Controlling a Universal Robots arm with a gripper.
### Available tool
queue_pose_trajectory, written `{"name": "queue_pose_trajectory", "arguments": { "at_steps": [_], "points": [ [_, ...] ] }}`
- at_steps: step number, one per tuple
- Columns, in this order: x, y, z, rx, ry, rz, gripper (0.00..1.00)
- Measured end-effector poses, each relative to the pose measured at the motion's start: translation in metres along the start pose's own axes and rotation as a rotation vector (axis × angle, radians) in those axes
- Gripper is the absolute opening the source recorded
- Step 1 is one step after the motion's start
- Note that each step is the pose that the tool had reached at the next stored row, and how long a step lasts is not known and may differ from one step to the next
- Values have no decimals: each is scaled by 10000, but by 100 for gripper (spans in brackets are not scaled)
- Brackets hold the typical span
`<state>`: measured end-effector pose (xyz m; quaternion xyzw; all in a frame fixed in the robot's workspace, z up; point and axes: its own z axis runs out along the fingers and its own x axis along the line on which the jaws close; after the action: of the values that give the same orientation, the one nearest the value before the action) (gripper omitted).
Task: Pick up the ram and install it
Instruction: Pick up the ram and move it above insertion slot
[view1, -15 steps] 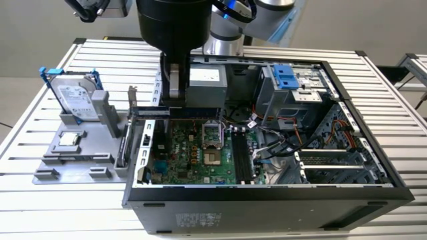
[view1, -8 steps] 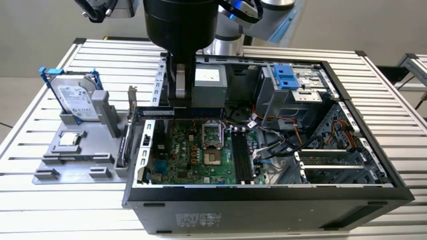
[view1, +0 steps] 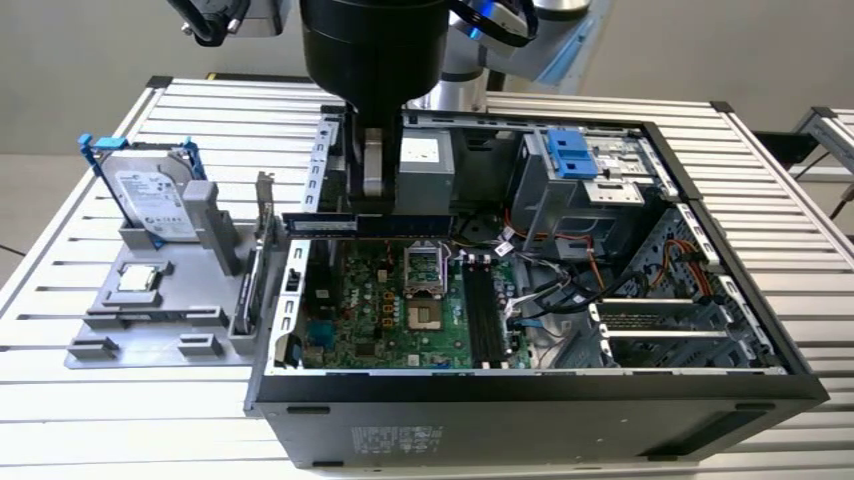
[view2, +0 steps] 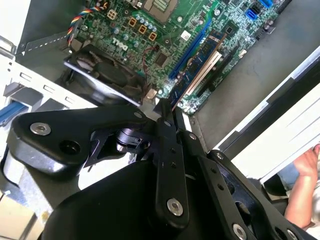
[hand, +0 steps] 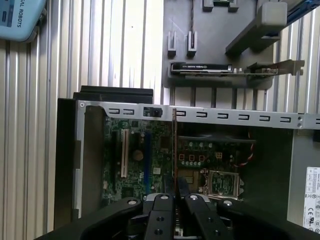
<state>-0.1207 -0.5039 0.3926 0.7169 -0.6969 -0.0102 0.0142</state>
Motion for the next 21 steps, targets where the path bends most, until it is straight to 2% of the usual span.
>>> {"name": "queue_pose_trajectory", "arguments": {
  "at_steps": [21],
  "points": [
    [5, -171, -6, -1, 8, 0, 0]
  ]
}}
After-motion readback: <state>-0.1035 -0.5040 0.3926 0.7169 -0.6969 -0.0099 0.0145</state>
